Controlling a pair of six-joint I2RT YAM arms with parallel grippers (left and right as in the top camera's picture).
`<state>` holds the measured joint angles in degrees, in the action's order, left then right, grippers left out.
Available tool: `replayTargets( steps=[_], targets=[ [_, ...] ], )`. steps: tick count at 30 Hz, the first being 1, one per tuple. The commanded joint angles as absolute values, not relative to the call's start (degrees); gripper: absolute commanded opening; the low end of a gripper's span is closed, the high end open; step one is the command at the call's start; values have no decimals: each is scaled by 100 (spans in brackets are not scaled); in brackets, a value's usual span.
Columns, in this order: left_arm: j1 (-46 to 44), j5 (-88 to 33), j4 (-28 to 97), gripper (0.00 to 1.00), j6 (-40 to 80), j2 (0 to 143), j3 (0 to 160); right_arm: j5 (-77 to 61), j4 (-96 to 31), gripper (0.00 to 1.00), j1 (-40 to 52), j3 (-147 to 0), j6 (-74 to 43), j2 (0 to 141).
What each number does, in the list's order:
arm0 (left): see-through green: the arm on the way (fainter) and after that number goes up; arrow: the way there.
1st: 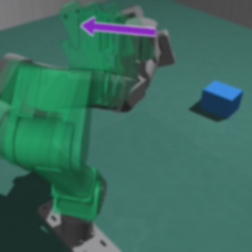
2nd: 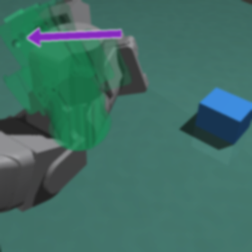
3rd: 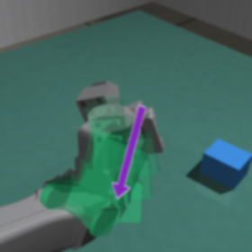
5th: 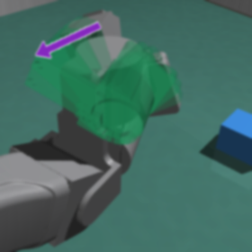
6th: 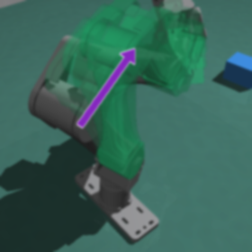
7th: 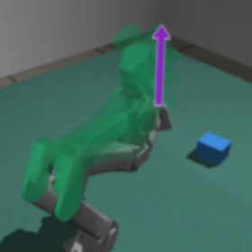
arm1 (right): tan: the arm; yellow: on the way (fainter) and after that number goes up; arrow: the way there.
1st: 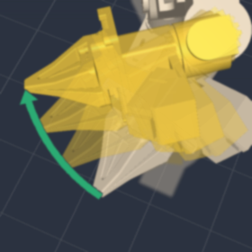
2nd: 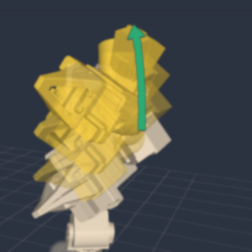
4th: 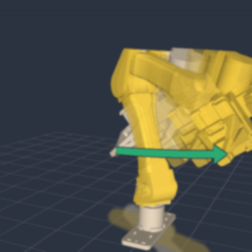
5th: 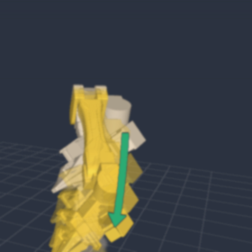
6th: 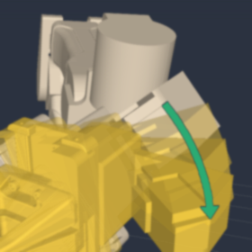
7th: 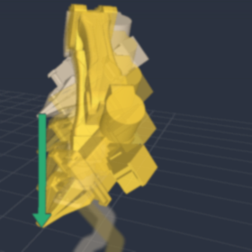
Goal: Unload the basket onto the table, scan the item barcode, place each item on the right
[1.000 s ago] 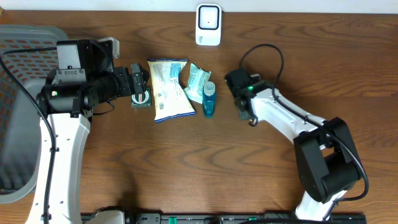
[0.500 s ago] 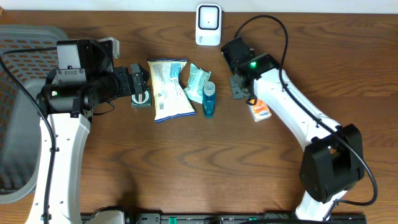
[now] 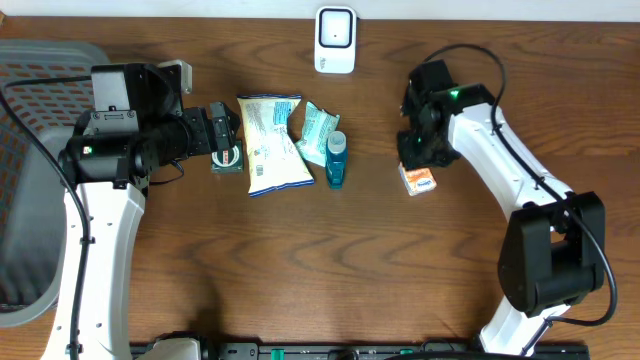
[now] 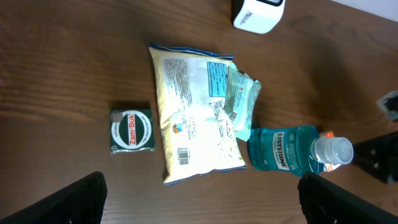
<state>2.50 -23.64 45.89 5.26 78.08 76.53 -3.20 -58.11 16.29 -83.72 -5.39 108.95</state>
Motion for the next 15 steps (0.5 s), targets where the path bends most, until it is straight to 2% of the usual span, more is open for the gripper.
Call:
replayTargets(
  steps=[1,6,15],
  targets=[
    [244,-2324,4584,98,429,7824,7662,-473,-5688,42,1846,-8171,-165,10840],
    [244,-2324,4584,98,429,7824,7662,1057,-5308,43,2187,-7743,-843,10840],
    [244,-2324,4584,98,429,7824,7662,1629,-4239,42,2425,-6681,-1096,10842]
  ],
)
